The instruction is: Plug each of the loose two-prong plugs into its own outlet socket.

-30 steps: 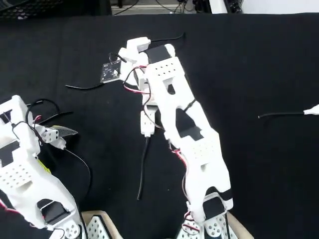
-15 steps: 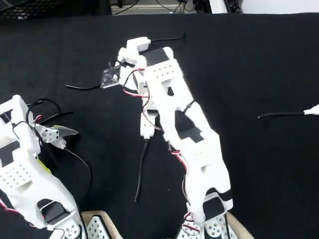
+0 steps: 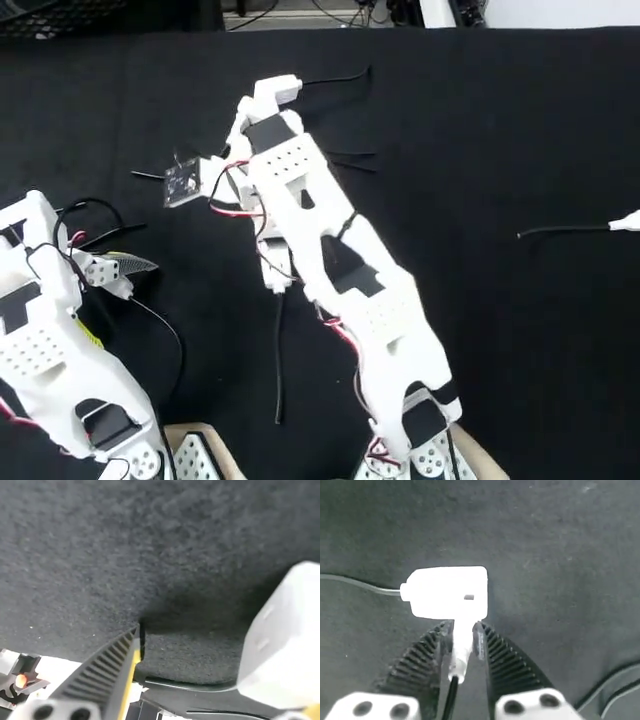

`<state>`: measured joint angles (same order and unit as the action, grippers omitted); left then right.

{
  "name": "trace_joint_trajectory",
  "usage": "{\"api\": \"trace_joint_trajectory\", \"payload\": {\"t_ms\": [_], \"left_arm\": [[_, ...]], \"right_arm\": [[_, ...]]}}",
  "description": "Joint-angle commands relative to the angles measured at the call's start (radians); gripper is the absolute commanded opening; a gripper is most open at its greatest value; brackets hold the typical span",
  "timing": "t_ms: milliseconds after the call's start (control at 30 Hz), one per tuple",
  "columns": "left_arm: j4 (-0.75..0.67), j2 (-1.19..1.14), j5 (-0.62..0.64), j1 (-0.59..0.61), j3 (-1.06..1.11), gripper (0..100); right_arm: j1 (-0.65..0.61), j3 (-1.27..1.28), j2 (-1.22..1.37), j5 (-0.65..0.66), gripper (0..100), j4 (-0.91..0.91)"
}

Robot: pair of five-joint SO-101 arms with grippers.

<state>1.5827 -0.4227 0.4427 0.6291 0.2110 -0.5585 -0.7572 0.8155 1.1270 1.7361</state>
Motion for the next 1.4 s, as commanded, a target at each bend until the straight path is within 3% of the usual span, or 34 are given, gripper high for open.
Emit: {"api": "trace_joint_trajectory", "payload": {"t_ms": [0, 400, 633, 1100, 1367], "left_arm": [[-0.009, 0.054, -0.003, -0.016, -0.004, 54], [-0.009, 0.054, -0.003, -0.016, -0.005, 54], [-0.009, 0.054, -0.003, -0.016, -0.007, 54], [-0.009, 0.054, -0.003, -0.016, -0.007, 54], [-0.009, 0.054, -0.003, -0.016, -0.007, 54]], "right_arm": [[-0.074, -0.070, 0.127, -0.041, 1.2, 0.023], [-0.072, -0.124, 0.199, -0.057, 1.6, 0.029], [-0.068, -0.154, 0.168, -0.110, 14.2, 0.029], [-0.068, -0.153, 0.053, -0.115, 14.5, 0.029], [-0.021, -0.142, -0.143, -0.245, 14.5, 0.031]]}}
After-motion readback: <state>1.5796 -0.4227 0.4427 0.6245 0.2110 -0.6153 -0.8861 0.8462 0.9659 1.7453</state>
